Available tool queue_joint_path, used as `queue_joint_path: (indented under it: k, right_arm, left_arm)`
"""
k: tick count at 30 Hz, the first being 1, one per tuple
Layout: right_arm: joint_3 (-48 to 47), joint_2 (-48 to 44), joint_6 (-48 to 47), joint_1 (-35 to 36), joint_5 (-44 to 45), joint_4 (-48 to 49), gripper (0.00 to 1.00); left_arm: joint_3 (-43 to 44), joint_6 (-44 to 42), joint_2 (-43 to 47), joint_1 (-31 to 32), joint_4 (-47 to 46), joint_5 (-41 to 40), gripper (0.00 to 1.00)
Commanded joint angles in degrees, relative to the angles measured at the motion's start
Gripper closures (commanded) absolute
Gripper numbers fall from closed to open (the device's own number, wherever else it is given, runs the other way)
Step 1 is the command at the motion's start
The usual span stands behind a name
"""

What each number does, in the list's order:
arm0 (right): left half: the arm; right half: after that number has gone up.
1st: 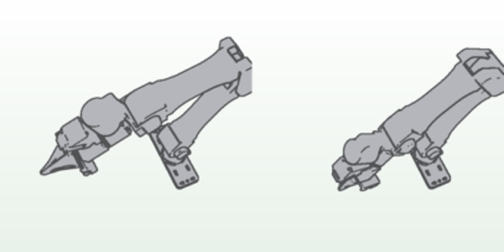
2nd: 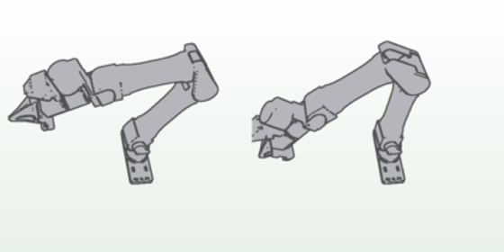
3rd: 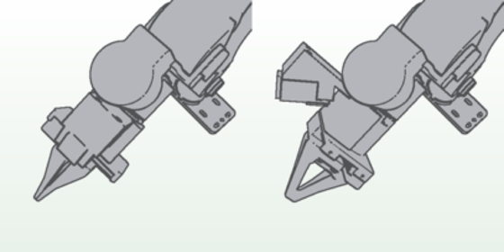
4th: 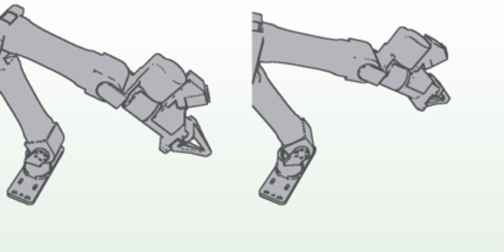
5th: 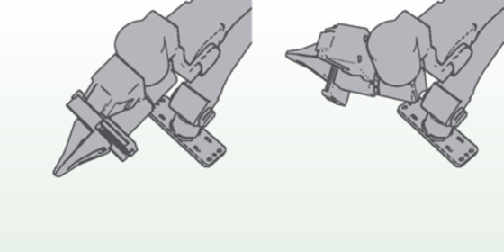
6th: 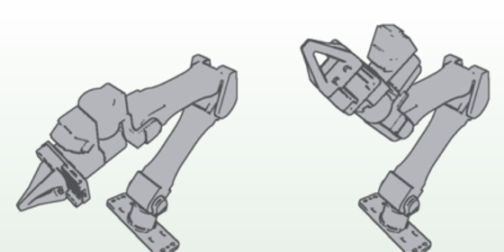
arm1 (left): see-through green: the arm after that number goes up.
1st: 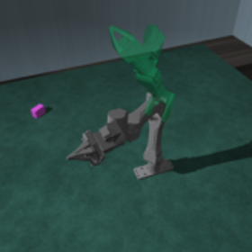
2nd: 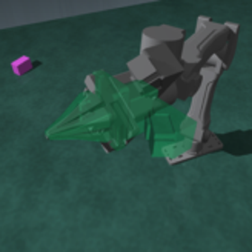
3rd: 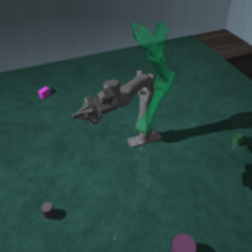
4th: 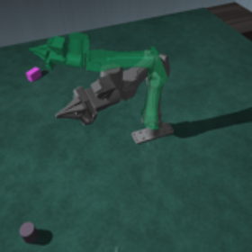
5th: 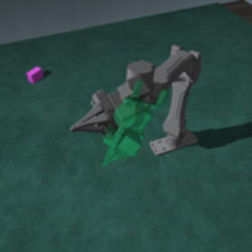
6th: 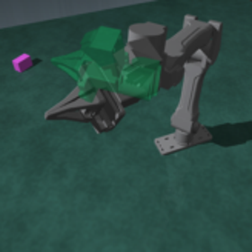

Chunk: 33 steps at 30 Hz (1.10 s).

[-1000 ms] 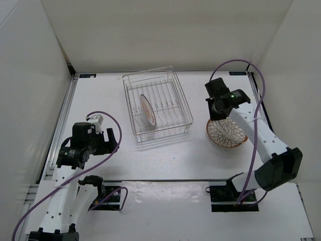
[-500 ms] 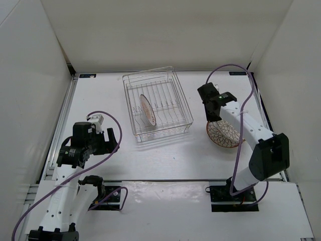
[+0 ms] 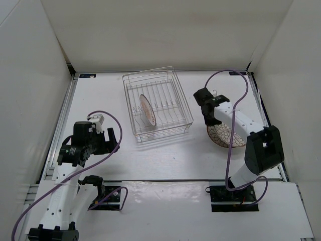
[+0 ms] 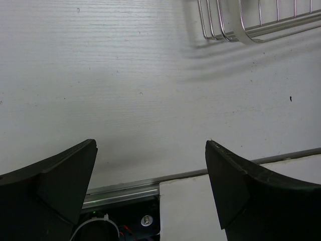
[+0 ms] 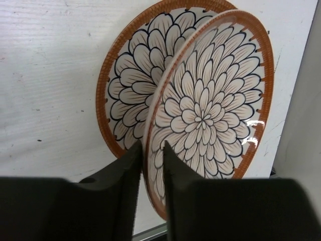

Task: Unload the plates from the dish rack

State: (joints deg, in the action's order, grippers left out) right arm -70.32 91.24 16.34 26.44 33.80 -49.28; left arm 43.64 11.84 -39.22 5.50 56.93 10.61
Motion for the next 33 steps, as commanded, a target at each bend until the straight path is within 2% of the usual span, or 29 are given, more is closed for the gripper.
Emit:
queue_joint_path:
  k: [1, 4, 7, 8, 13, 16, 17, 19, 20, 23, 24, 26, 27, 29, 33]
  right_arm:
    - [-0.86, 1.04, 0.54, 0.19, 1.88, -0.12, 0.68]
    - [-2.79, 2.8, 1.15, 0.19, 1.97, -1.87, 0.64]
    - [-3.94, 1.32, 1.94, 0.19, 1.27, -2.31, 0.51]
    - [-4.2, 0.96, 1.6, 0.28, 1.18, -2.32, 0.43]
    - [-10.35, -3.16, 0.01, 0.11, -0.75, -4.33, 0.3]
    - [-12.82, -6.33, -3.23, 0.46, -13.63, -0.5, 0.3]
    - [-12.38, -7.82, -5.24, 0.46, -25.77, 2.66, 0.32]
    - [-11.42, -9.59, -5.53, 1.24, -32.71, 7.69, 0.36]
    - [-11.15, -10.2, -5.53, 1.42, -41.71, 10.66, 0.39]
    - [-10.8, -9.95, -6.05, 3.44, -50.92, 17.01, 0.39]
    - [-10.62, -9.94, -6.75, 5.36, -54.25, 21.72, 0.39]
    - [-10.8, -8.98, -7.81, 6.95, -57.35, 25.09, 0.39]
    - [-11.76, -8.45, -9.2, 9.83, -57.7, 25.89, 0.4]
    - [-14.74, -5.64, -9.83, 11.26, -57.36, 25.72, 0.4]
    - [-19.23, 0.41, -12.81, 18.1, -51.84, 24.76, 0.4]
  left_arm:
    - [-0.22, -0.32, 0.37, 0.21, -0.5, 1.08, 0.0]
    - [-0.31, -0.32, 0.64, 0.21, -0.76, 1.08, 0.0]
    - [-0.22, -0.41, 0.03, 0.13, -0.68, 1.43, 0.0]
    - [-0.13, -0.24, -0.24, 0.21, -0.59, 1.43, 0.0]
    - [-0.31, -0.32, 0.11, 0.22, -0.67, 1.17, 0.0]
    - [-0.31, -0.32, 0.11, 0.22, -0.68, 1.25, 0.0]
    - [-0.31, -0.32, -0.06, 0.13, -0.76, 1.25, 0.0]
    - [-0.22, -0.23, -0.41, 0.22, -0.68, 1.34, 0.0]
    - [-0.22, -0.32, -0.59, 0.13, -0.68, 1.34, 0.0]
    - [-0.22, -0.23, -0.77, 0.21, -0.5, 1.34, 0.0]
    - [-0.22, -0.41, -0.59, 0.13, -0.59, 1.34, 0.0]
    - [-0.22, -0.32, -0.51, 0.13, -0.68, 1.17, 0.0]
    - [-0.22, -0.23, -0.5, 0.13, -0.68, 1.08, 0.0]
    - [-0.13, -0.32, -0.59, 0.13, -0.68, 0.9, 0.0]
    - [-0.22, -0.32, -0.59, 0.13, -0.68, 0.9, 0.0]
